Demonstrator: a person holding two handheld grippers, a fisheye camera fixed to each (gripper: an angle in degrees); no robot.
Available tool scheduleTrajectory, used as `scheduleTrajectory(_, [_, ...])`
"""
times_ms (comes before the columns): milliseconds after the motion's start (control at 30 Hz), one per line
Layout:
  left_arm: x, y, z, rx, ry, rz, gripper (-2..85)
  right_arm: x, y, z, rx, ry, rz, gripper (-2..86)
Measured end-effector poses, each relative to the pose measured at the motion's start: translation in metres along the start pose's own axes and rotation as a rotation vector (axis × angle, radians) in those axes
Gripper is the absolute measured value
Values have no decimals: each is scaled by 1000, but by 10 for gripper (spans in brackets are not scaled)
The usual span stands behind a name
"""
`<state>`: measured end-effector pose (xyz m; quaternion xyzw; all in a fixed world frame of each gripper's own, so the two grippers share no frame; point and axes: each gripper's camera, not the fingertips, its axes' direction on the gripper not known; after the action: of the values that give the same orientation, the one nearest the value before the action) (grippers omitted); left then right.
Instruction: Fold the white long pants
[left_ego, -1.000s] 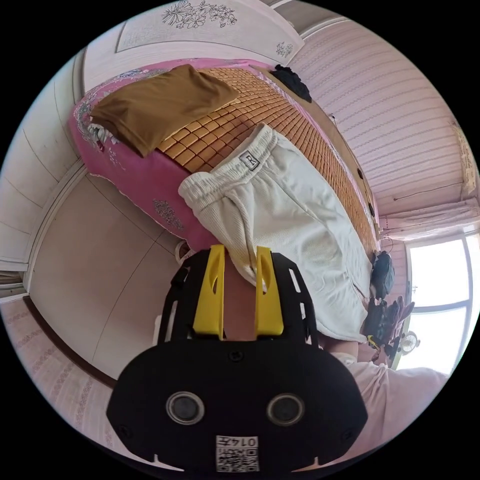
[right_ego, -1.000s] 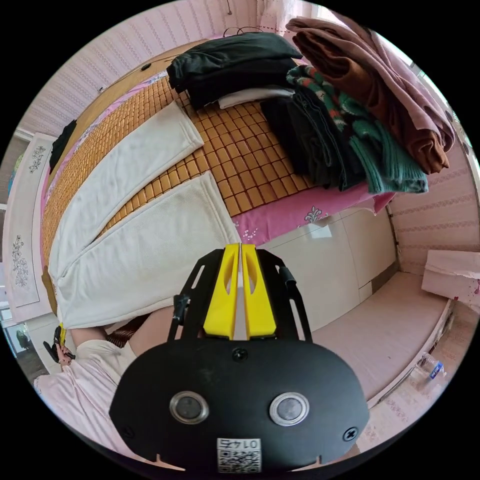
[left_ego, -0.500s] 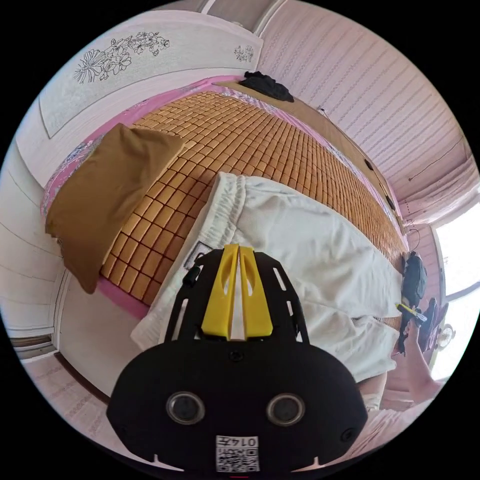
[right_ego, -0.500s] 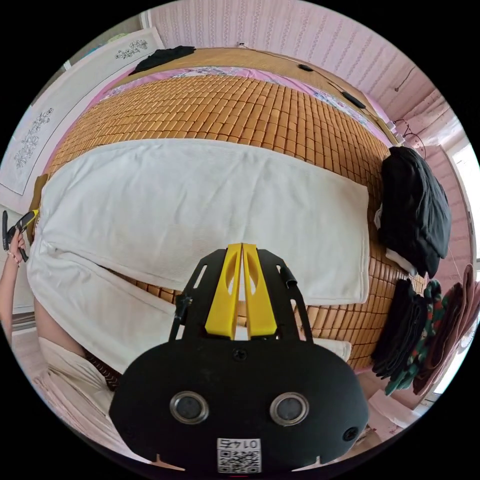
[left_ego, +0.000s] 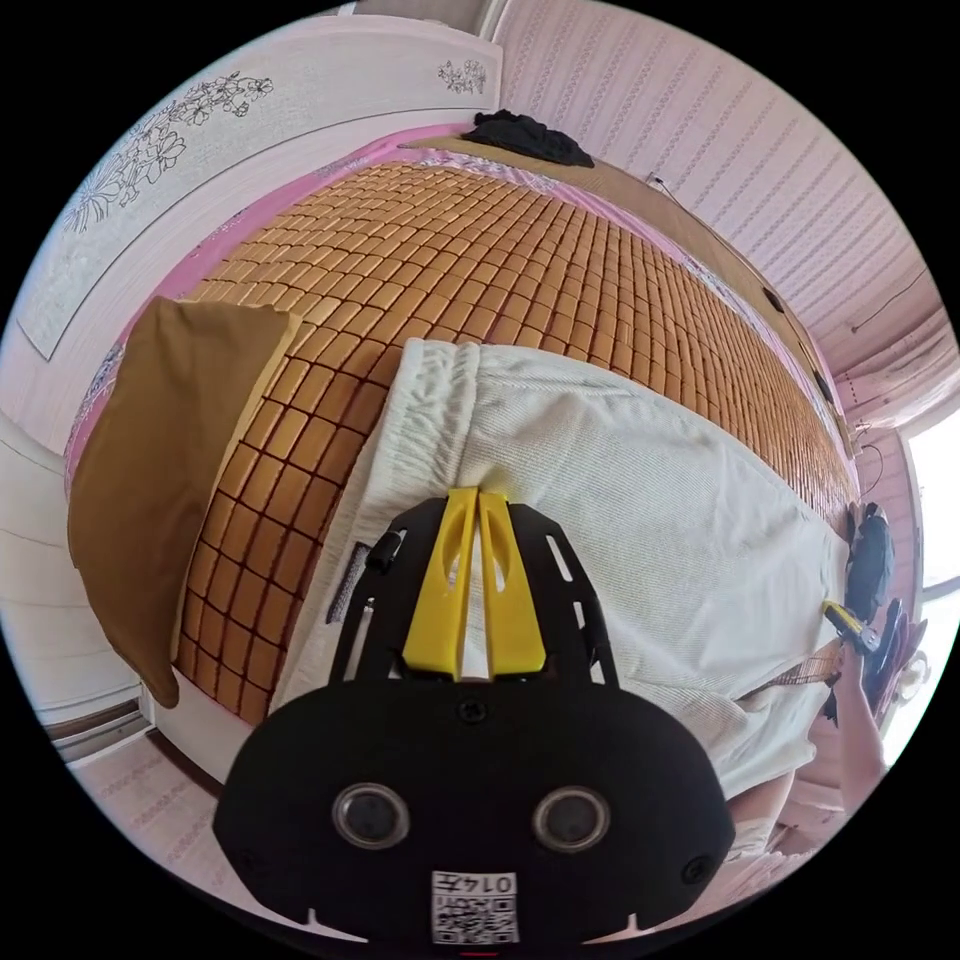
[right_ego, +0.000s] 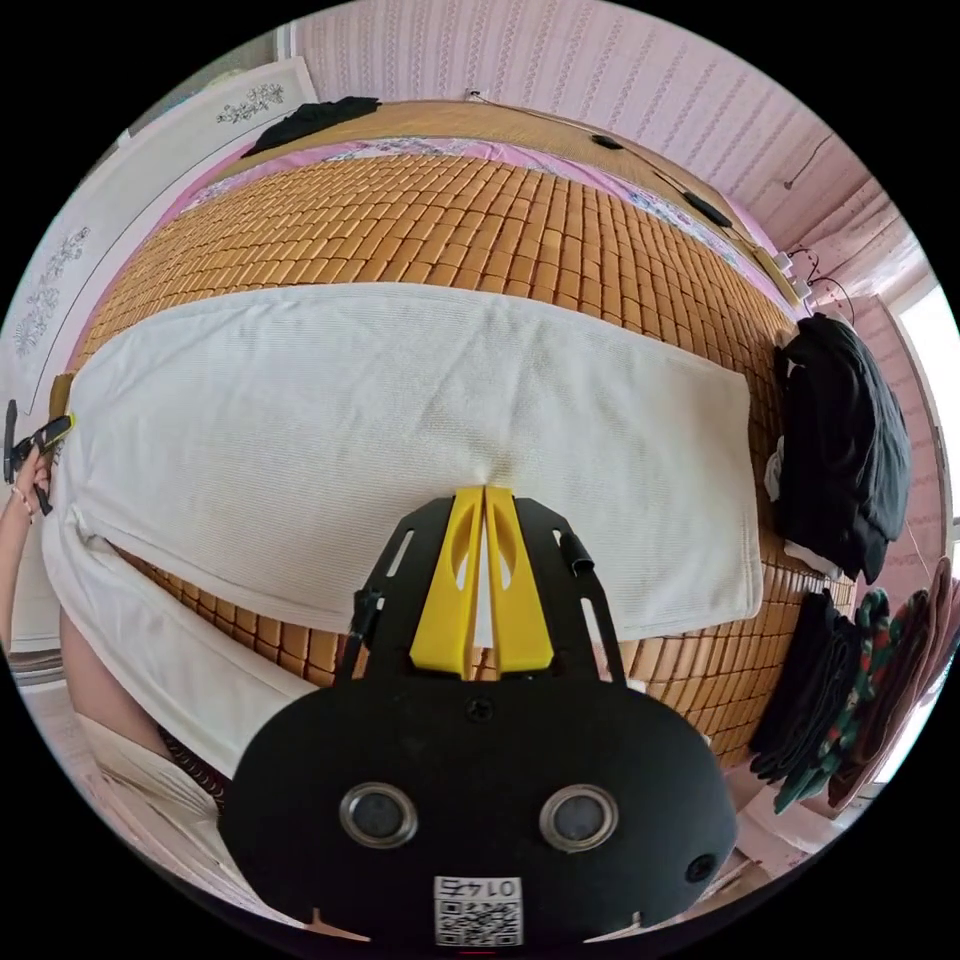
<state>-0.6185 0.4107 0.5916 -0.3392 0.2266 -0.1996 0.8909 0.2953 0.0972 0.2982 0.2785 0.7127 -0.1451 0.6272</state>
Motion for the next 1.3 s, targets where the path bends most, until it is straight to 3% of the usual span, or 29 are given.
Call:
scheduleTrajectory(67, [-14, 13, -12, 27, 69, -32, -1, 19, 6, -8, -20, -99, 44, -4])
scheduleTrajectory(200, [-52, 77, -62, 144, 192, -50, 28, 60, 82, -65, 191, -69, 135, -1])
scheduleTrajectory(367, [-112, 173, -100, 125, 124, -128, 46, 130, 227, -97, 213, -80, 355, 13])
scheduleTrajectory(533, [-164, 238, -96, 0, 134, -301, 58, 186, 367, -76, 83, -155, 592, 89])
scheduleTrajectory(700, [-184, 251, -87, 36, 299, -434, 98, 209, 469, -52, 199, -273, 869, 176])
scheduleTrajectory(1000, [-194, 212, -64, -4, 502, -514, 127, 214, 476, 6, 281, -578, 870, 144])
scheduleTrajectory(1300, [-196, 196, -46, -34, 582, -506, 40, 227, 470, 19, 258, -537, 883, 32])
